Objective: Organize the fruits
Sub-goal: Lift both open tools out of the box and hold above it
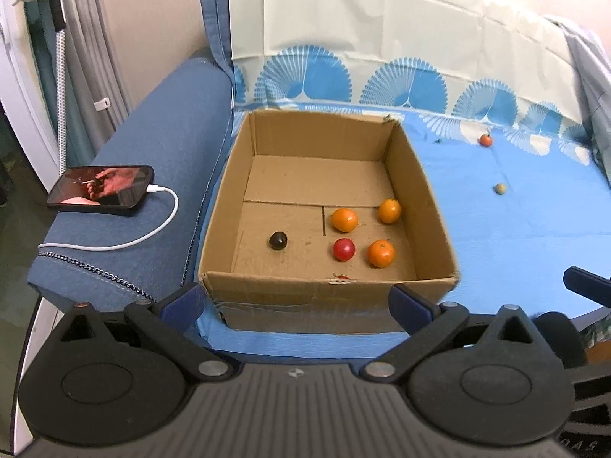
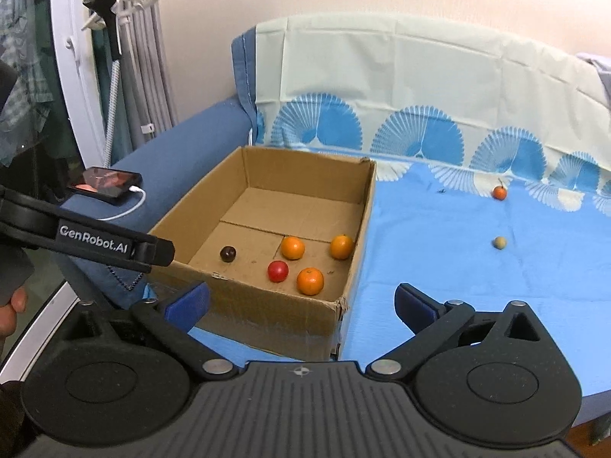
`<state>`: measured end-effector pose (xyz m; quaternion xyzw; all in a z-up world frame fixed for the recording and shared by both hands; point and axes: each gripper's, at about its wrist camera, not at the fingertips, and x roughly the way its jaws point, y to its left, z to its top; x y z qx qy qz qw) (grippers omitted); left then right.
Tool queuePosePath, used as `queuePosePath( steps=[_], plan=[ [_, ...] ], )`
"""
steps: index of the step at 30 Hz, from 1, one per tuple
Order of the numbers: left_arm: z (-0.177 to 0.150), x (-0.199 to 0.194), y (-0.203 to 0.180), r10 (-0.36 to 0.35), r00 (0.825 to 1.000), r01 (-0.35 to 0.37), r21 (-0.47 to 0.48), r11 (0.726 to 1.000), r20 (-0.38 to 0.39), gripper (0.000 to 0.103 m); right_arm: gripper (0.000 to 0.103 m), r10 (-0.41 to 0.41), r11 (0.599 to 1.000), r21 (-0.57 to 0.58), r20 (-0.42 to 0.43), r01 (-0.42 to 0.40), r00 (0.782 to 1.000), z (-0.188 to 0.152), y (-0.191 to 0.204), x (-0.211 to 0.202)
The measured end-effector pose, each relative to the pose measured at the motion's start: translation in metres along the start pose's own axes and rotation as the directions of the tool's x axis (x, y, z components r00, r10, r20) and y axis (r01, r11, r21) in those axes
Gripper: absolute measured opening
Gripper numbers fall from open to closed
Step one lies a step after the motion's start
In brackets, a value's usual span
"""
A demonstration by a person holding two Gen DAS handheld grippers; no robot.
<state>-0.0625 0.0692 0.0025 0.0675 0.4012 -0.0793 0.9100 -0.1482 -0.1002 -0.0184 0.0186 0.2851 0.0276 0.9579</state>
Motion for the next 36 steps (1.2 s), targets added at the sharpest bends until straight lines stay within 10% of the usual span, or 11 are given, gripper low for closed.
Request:
queuePosePath(
  steps=[36],
  plan=[
    [-0.016,-0.064,-0.008,-0.012,0.992,0.009,0.028,1.0,0.123,0.103,0.102,0.0,1.0,0.003,0.129,-0.001,0.992,-0.005,0.007,-0.058]
  ],
)
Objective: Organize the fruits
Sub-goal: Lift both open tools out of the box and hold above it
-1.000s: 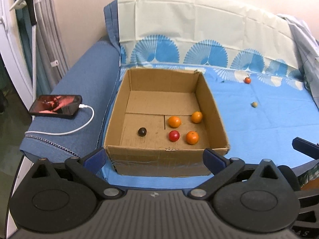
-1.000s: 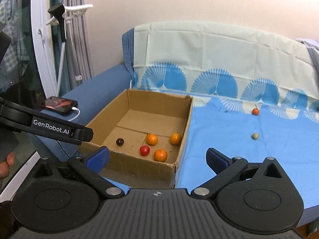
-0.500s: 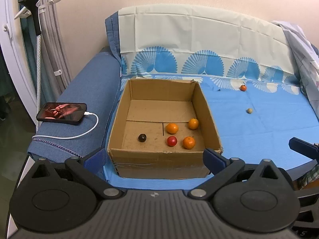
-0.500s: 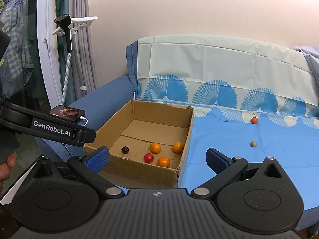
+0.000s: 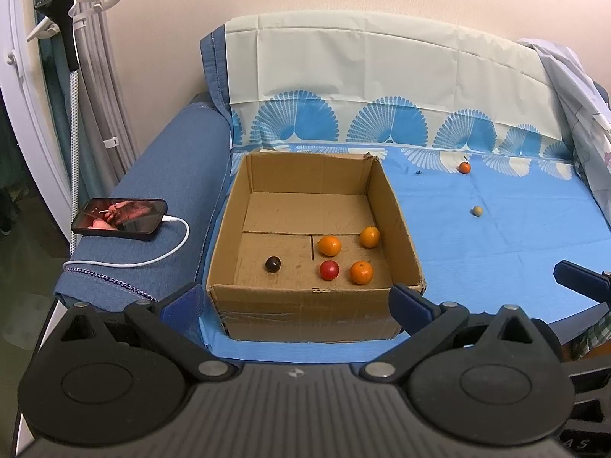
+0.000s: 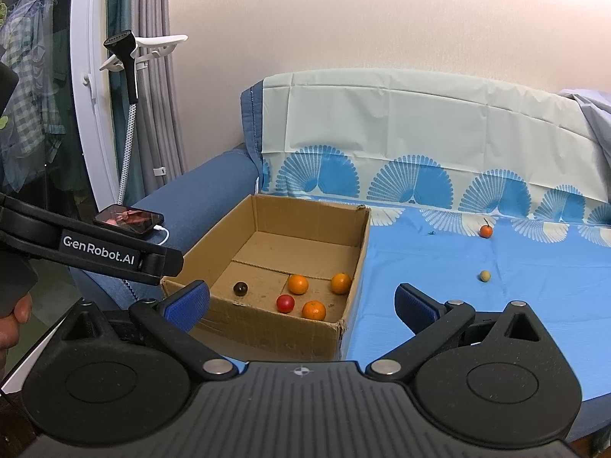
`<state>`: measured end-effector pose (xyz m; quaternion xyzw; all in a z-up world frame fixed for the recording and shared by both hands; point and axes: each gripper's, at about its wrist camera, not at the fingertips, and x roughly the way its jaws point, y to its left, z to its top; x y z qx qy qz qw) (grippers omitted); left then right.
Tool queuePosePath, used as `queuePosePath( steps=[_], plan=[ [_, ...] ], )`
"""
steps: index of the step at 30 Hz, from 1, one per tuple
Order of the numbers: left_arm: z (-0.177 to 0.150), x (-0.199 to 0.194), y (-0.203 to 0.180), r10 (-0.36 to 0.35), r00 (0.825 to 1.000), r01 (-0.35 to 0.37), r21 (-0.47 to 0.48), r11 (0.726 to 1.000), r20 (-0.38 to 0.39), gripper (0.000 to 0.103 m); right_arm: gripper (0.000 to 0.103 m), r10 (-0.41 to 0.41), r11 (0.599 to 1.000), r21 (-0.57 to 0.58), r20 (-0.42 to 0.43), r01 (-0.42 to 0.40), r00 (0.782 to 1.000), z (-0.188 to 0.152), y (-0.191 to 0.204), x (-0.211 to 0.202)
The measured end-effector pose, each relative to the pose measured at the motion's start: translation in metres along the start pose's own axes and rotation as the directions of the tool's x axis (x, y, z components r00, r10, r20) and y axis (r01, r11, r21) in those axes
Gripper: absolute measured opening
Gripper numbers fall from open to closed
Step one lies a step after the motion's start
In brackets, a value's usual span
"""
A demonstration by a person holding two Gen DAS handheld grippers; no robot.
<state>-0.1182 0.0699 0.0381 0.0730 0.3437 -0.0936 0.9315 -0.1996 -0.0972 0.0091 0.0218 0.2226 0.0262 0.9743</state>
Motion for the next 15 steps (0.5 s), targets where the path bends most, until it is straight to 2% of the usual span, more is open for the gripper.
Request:
queuePosePath(
  steps=[15],
  plan=[
    [-0.0014,0.01,0.0,-0.001,1.0,0.001,0.002,1.0,-0.021,0.103,0.102,-0.004,1.0,0.018,-0.021,0.005,1.0,-0.0015,-0.0032,0.0063]
  ],
)
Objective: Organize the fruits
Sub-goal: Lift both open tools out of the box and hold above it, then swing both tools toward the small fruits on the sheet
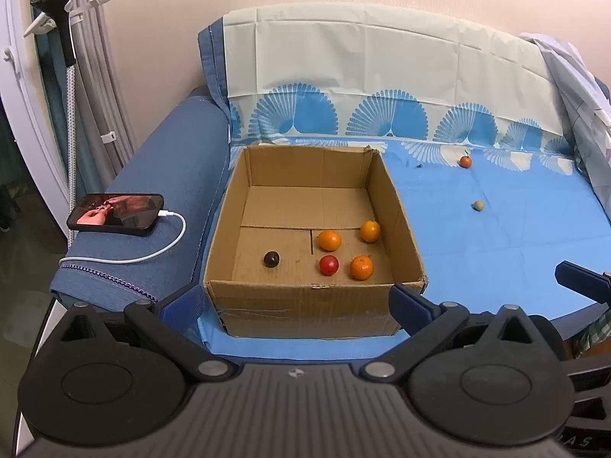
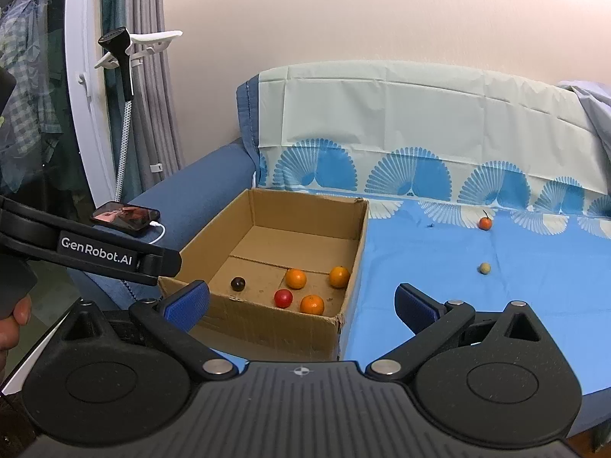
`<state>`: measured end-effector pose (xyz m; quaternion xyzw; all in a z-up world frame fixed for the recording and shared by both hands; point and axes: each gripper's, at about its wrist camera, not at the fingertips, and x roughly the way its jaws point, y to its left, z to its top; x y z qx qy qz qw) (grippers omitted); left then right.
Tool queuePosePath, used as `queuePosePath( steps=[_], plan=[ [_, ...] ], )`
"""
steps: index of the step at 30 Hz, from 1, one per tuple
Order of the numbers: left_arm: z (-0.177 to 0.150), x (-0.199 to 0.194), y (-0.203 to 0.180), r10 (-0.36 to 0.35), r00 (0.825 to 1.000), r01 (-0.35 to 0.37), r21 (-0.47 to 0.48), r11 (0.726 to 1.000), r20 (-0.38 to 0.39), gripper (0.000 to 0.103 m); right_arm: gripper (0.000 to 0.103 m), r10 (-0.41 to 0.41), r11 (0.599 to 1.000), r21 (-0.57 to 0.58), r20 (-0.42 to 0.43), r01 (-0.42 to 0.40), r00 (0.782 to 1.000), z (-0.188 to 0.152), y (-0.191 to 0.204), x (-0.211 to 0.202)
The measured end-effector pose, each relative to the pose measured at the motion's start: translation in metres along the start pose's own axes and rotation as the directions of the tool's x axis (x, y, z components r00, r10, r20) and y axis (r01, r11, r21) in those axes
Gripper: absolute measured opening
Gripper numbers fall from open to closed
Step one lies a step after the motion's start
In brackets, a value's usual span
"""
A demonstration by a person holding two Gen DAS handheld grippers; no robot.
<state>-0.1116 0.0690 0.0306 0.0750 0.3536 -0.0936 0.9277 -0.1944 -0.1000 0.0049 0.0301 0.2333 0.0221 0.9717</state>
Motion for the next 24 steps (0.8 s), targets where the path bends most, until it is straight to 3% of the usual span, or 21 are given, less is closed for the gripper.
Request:
queuePosePath(
  steps=[24],
  plan=[
    [0.019,0.05,-0.035,-0.022,0.996,0.026,0.05,0.998,-0.091,0.103,0.102,-0.02,0.996,0.088,-0.083,0.027,0.996,-0.012,-0.039,0.036]
  ],
)
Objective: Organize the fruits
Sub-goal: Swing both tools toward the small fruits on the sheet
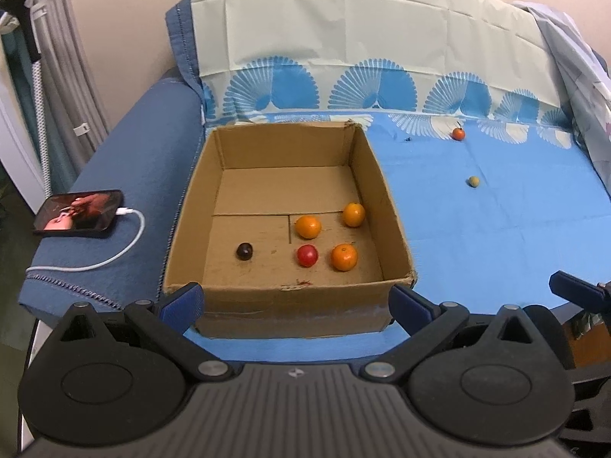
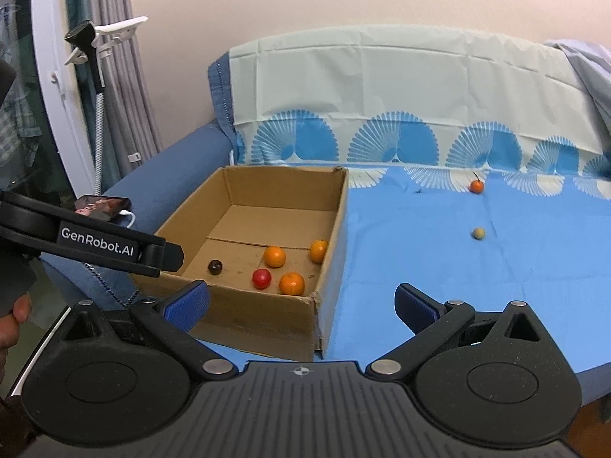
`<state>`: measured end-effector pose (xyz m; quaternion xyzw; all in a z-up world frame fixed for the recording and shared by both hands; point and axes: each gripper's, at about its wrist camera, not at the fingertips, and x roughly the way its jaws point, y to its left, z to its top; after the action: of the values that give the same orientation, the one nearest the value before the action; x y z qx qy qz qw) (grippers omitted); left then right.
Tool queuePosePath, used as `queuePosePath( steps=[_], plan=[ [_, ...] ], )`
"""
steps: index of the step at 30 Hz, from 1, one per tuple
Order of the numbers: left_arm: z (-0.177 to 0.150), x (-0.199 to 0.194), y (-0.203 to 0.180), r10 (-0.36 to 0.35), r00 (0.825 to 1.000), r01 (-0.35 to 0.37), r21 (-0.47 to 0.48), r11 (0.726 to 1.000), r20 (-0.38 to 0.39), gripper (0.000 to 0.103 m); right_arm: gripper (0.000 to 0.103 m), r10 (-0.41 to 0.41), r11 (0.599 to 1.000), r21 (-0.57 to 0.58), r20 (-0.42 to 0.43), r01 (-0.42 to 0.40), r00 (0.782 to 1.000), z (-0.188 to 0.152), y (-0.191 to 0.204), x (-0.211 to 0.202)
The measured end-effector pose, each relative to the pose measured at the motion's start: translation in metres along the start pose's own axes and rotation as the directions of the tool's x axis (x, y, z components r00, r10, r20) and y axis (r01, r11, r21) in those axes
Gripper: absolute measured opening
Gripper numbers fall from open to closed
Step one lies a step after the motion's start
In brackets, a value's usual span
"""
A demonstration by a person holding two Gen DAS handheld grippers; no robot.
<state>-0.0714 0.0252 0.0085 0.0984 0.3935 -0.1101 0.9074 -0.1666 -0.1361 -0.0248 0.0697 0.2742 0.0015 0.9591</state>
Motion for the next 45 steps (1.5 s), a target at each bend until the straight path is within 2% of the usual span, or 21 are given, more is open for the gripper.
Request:
queuePosePath(
  steps=[6,12,21,26,32,37,40,45],
  plan=[
    [0.017,0.02,-0.021,-0.025,0.999,0.026,0.023,0.999,-0.023,0.103,0.102,-0.036,0.998,0.041,-0.018,0.037,0.999,0.003,-0.027,0.01],
    [0.04,0.045,-0.056,-0.067,0.997,0.07,0.066,0.995,-0.045,0.103,0.102,-0.123,0.988,0.089,-0.02,0.125,0.992,0.01,-0.073,0.021],
    [0.08,0.094,-0.124,-0.15,0.985,0.159,0.124,0.979,-0.08,0.103,0.102,-0.289,0.948,0.137,-0.01,0.288,0.957,0.024,-0.16,0.039],
    [0.1,0.124,-0.16,-0.176,0.982,0.185,0.159,0.97,-0.066,0.103,0.102,-0.356,0.926,0.143,0.011,0.351,0.935,0.035,-0.206,0.049],
    [0.12,0.177,-0.194,-0.214,0.973,0.225,0.161,0.961,-0.088,0.103,0.102,-0.421,0.897,0.157,0.021,0.413,0.907,0.046,-0.264,0.074],
    [0.132,0.233,-0.228,-0.237,0.96,0.261,0.179,0.949,-0.147,0.103,0.102,-0.448,0.882,0.172,0.013,0.439,0.894,0.05,-0.314,0.109],
    [0.14,0.269,-0.257,-0.281,0.943,0.316,0.213,0.925,-0.178,0.103,0.102,-0.476,0.866,0.181,0.008,0.467,0.879,0.054,-0.349,0.133],
    [0.157,0.342,-0.317,-0.303,0.932,0.348,0.264,0.9,-0.197,0.103,0.102,-0.514,0.833,0.217,-0.036,0.509,0.857,0.05,-0.41,0.176]
  ],
)
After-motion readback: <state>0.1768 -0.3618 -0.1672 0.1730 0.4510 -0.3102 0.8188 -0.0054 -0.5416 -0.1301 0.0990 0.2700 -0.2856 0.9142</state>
